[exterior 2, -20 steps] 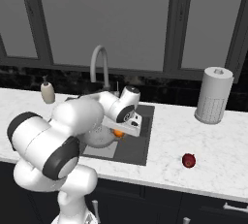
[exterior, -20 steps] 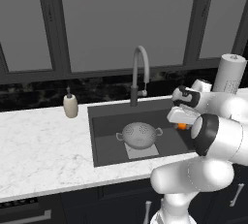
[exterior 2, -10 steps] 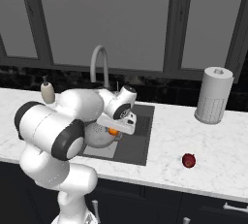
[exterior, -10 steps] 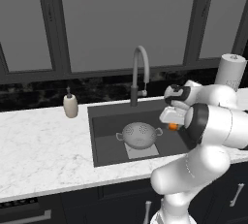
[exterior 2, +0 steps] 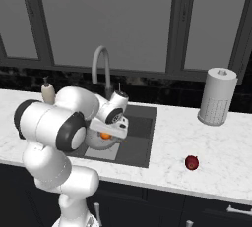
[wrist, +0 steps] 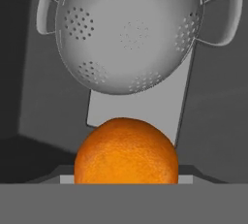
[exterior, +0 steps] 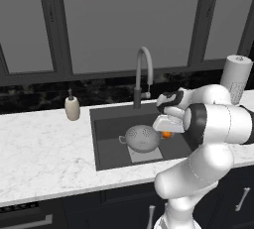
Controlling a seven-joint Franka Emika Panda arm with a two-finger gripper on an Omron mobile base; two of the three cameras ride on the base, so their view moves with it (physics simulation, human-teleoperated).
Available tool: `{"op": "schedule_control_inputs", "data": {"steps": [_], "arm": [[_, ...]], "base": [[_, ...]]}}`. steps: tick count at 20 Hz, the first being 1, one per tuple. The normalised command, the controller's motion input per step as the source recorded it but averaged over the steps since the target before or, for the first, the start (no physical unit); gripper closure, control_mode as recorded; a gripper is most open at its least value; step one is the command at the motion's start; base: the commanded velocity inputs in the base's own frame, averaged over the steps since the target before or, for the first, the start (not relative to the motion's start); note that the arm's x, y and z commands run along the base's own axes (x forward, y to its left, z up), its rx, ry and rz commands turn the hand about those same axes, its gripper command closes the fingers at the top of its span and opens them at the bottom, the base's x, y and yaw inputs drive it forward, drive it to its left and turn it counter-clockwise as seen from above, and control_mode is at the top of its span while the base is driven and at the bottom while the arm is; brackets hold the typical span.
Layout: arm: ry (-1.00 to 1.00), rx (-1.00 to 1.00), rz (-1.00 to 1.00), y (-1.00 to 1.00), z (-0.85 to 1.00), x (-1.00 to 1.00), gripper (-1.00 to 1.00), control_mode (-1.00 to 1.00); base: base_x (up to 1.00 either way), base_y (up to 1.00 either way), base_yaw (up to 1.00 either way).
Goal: Put the colander in the sink, put the tangerine, pear in the colander, and turn on the sink faucet and pour water over the colander.
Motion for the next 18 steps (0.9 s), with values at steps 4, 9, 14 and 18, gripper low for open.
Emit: {"op": "schedule_control_inputs", "data": {"steps": [4,9,14,18], "arm": [[0.00,0.00,0.01,0.22,-0.14,0.21,1.00,-1.00],[0.00,0.00,0.01,0.00,-0.32,0.14,1.00,-1.00],[0.00,0.00,0.00,0.00,-0.39,0.14,1.00,-1.00],[0.00,0.00,0.00,0.00,-0.38,0.14,1.00,-1.00]], "base": [[0.00,0.00,0.00],[0.00,0.00,0.00],[0.00,0.00,0.00],[0.00,0.00,0.00]]}}
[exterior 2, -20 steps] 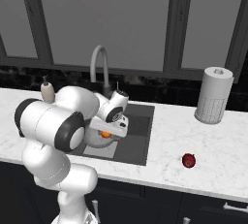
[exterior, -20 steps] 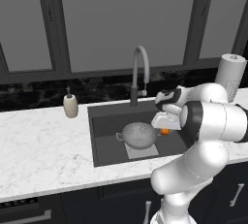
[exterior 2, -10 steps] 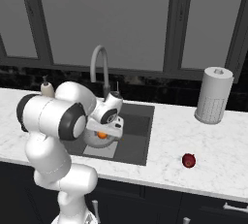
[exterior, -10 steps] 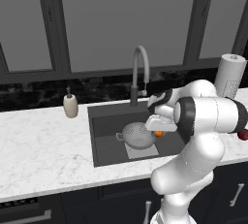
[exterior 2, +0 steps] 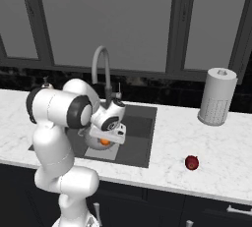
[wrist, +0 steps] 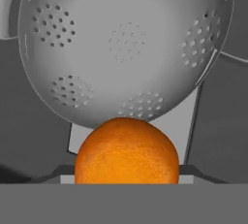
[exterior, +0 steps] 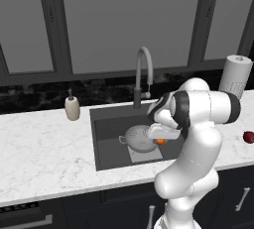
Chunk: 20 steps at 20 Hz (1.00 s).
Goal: Put the colander in the sink, put the tangerine, pear in the colander, and turn on the sink faucet and pour water over the colander.
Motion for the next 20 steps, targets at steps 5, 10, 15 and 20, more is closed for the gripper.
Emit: {"op": "schedule_control_inputs", "data": {"steps": [5,10,15,20], "arm": [[0.00,0.00,0.00,0.00,-0.21,0.27,1.00,-1.00],[0.00,0.00,0.00,0.00,0.00,0.41,1.00,-1.00],[0.00,0.00,0.00,0.00,-0.03,0.50,1.00,-1.00],[0.00,0.00,0.00,0.00,-0.31,0.26,1.00,-1.00]], "base": [[0.00,0.00,0.00],[0.00,0.00,0.00],[0.00,0.00,0.00],[0.00,0.00,0.00]]}}
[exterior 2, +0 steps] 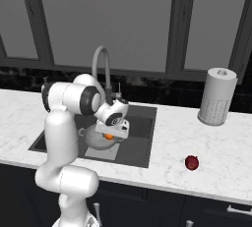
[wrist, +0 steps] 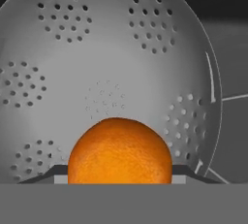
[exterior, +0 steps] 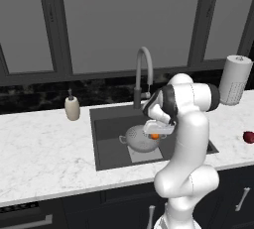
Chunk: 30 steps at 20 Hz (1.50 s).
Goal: Put the colander in the sink, put the tangerine, pear in the colander, and turn on the sink faucet and pour water over the colander.
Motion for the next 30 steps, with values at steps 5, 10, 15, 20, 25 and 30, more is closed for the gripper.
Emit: {"op": "schedule_control_inputs", "data": {"steps": [5,10,15,20,25,30], "arm": [[0.00,0.00,0.00,0.00,-0.37,0.04,1.00,-1.00],[0.00,0.00,0.00,0.00,-0.20,0.04,1.00,-1.00],[0.00,0.00,0.00,0.10,-0.01,0.00,1.00,-1.00],[0.00,0.00,0.00,0.13,0.00,0.01,-1.00,-1.00],[0.00,0.00,0.00,0.04,0.00,0.00,-1.00,-1.00],[0.00,0.00,0.00,0.00,0.00,0.00,-1.00,-1.00]], "base": [[0.00,0.00,0.00],[0.00,0.00,0.00],[0.00,0.00,0.00],[0.00,0.00,0.00],[0.00,0.00,0.00],[0.00,0.00,0.00]]}}
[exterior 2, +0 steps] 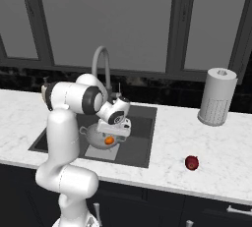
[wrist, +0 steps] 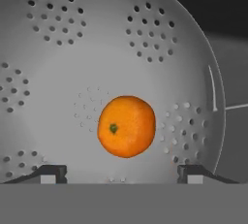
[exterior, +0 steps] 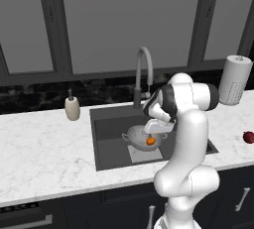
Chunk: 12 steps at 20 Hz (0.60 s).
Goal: Put the colander in the sink, put the tangerine, pear in the colander, and turn on the sink faucet and pour water over the colander.
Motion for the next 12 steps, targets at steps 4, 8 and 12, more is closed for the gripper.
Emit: {"op": "schedule_control_inputs", "data": {"steps": [4,8,12], "arm": [[0.00,0.00,0.00,0.00,0.00,0.00,-1.00,-1.00],[0.00,0.00,0.00,0.00,0.20,-0.02,-1.00,-1.00],[-0.01,0.00,0.00,-0.10,0.63,-0.33,-1.00,-1.00]], "base": [[0.00,0.00,0.00],[0.00,0.00,0.00],[0.00,0.00,0.00]]}}
